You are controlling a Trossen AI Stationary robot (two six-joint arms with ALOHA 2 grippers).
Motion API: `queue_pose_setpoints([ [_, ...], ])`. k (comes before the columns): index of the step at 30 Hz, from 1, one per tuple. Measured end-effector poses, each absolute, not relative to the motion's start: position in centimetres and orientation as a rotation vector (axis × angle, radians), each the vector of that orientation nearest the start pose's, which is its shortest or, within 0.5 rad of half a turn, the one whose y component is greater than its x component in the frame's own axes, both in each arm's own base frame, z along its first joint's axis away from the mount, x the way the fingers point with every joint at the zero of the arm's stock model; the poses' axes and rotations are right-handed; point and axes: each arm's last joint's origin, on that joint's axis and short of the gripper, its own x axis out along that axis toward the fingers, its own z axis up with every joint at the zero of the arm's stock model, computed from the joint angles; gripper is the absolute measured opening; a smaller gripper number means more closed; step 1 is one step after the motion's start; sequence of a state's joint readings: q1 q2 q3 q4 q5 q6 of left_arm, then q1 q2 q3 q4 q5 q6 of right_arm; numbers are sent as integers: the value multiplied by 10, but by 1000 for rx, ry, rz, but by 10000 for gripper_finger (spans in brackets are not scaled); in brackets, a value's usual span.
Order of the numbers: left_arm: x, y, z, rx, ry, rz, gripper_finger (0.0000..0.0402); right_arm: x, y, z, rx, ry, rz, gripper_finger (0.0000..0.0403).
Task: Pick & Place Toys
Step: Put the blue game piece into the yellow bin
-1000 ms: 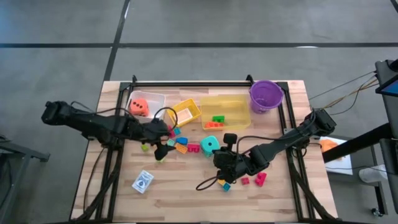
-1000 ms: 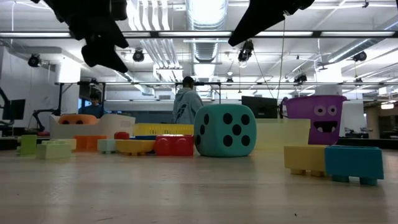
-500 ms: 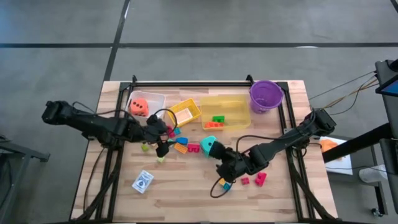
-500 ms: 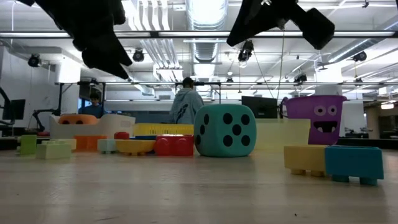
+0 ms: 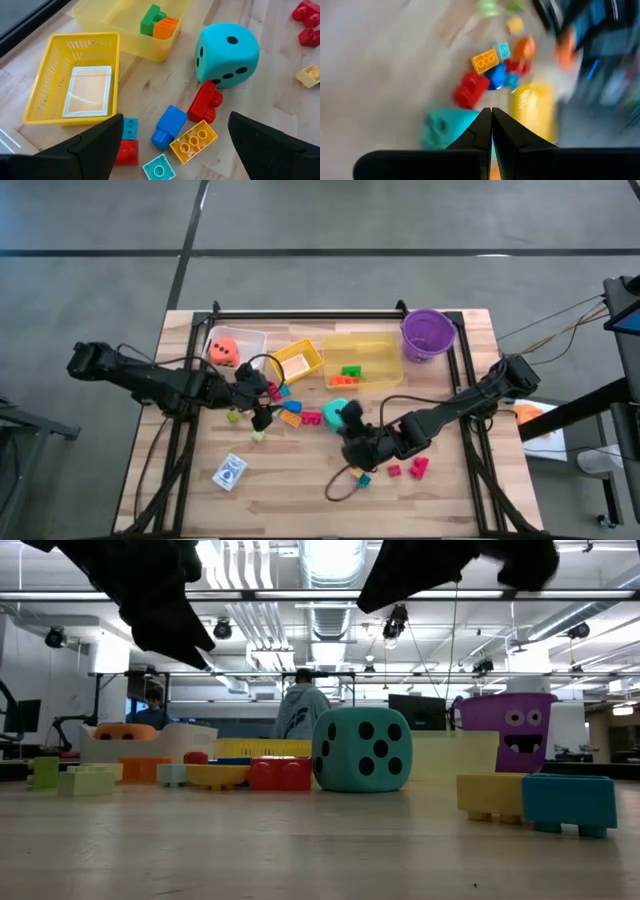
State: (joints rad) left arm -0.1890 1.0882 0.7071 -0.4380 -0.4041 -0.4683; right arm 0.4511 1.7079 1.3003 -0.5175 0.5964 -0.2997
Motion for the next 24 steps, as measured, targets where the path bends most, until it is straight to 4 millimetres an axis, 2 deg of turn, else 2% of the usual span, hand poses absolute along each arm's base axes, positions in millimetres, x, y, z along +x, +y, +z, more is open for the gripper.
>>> queue_pose_setpoints([
  [3,210,-28,233,-202,713,384,358,332,143,250,-162,754,-250,9],
  [4,210,-28,233,-201,712,386,358,332,143,251,-21,731,-304,9],
  [6,210,-28,233,-204,711,387,358,332,144,250,202,701,-372,9],
  [8,210,-28,233,-210,710,390,358,332,147,250,365,724,-353,9],
  [13,210,-28,233,-211,710,390,358,326,163,248,526,865,-163,9],
  [20,210,-28,233,-211,710,390,358,316,181,247,600,916,-120,9],
  [24,210,-28,233,-197,713,385,358,309,182,243,639,983,-181,9],
])
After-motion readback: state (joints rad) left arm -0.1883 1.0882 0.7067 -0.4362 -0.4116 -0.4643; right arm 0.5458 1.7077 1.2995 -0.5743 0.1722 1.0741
